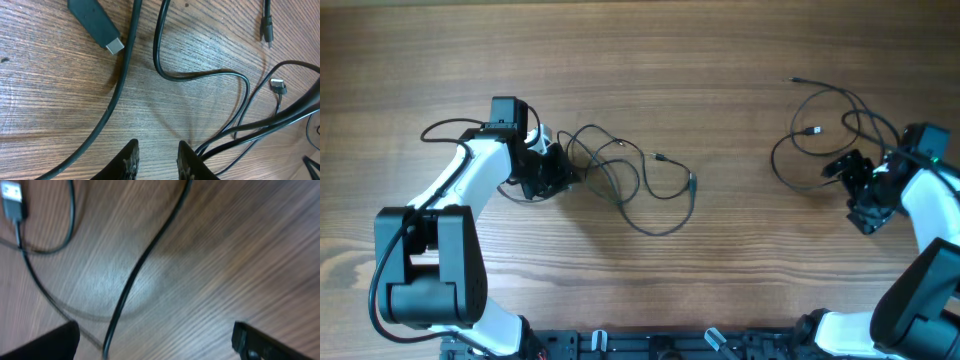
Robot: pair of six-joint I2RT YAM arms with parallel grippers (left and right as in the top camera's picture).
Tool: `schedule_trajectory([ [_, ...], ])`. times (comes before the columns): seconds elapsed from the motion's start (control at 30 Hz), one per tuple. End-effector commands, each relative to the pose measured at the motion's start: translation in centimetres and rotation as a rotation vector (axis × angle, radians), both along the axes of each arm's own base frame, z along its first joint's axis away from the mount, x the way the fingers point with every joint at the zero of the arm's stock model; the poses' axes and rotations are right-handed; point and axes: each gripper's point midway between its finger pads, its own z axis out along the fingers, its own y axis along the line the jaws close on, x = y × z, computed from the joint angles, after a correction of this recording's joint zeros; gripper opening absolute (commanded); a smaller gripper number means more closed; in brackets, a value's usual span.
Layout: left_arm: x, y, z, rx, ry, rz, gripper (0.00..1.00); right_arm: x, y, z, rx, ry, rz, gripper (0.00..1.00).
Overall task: Untangle cables
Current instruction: 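Lay the cable down on the right and move the right gripper aside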
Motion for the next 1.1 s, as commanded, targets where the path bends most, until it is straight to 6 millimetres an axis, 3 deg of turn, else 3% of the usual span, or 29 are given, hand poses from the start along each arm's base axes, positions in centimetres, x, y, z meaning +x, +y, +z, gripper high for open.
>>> schedule_trajectory([
  [0.0, -0.2, 0.2, -0.2, 0.010, 0.006, -0.002, 0.27, 1.0, 0.1, -1.1, 0.018, -0.056, -0.067, 0.96],
  [0.07, -0.2, 0.2, -0.2, 0.010, 0.008, -0.001, 0.27, 2.6, -0.1, -0.7, 0.015, -0.136, -0.060, 0.86],
  [0.1, -0.2, 0.2, -0.2, 0.010, 0.010, -0.002, 0.27, 3.4, -0.2, -0.3, 0.014, -0.176, -0.054, 0.76],
  [0.17, -0.3, 0.2, -0.2, 0.010, 0.012, -0.001, 0.27, 5.0, -0.3, 0.5, 0.017, -0.253, -0.039, 0.47],
  [0.27, -0.4, 0.2, -0.2, 0.010, 0.015, -0.002, 0.27, 6.4, -1.0, 1.3, -0.010, -0.322, -0.034, 0.12],
  [0.3, -0.4, 0.2, -0.2, 0.010, 0.017, -0.002, 0.27, 6.8, -1.2, 1.5, -0.017, -0.338, -0.037, 0.05],
  [0.47, -0.4, 0.2, -0.2, 0.010, 0.017, -0.001, 0.27, 7.9, -2.0, 2.5, -0.040, -0.391, -0.050, 0.04],
  [0.6, -0.5, 0.2, -0.2, 0.010, 0.021, -0.001, 0.27, 8.3, -5.5, 4.6, -0.061, -0.438, -0.170, 0.04],
  [0.7, -0.6, 0.2, -0.2, 0.010, 0.027, -0.001, 0.27, 8.0, -9.6, 7.8, -0.081, -0.518, -0.274, 0.04],
  [0.93, -0.7, 0.2, -0.2, 0.010, 0.030, -0.002, 0.27, 4.7, -17.5, 13.9, -0.197, -0.601, -0.444, 0.04],
  [1.07, -0.8, 0.2, -0.2, 0.010, 0.032, -0.002, 0.27, 3.2, -18.7, 14.1, -0.208, -0.586, -0.491, 0.04],
])
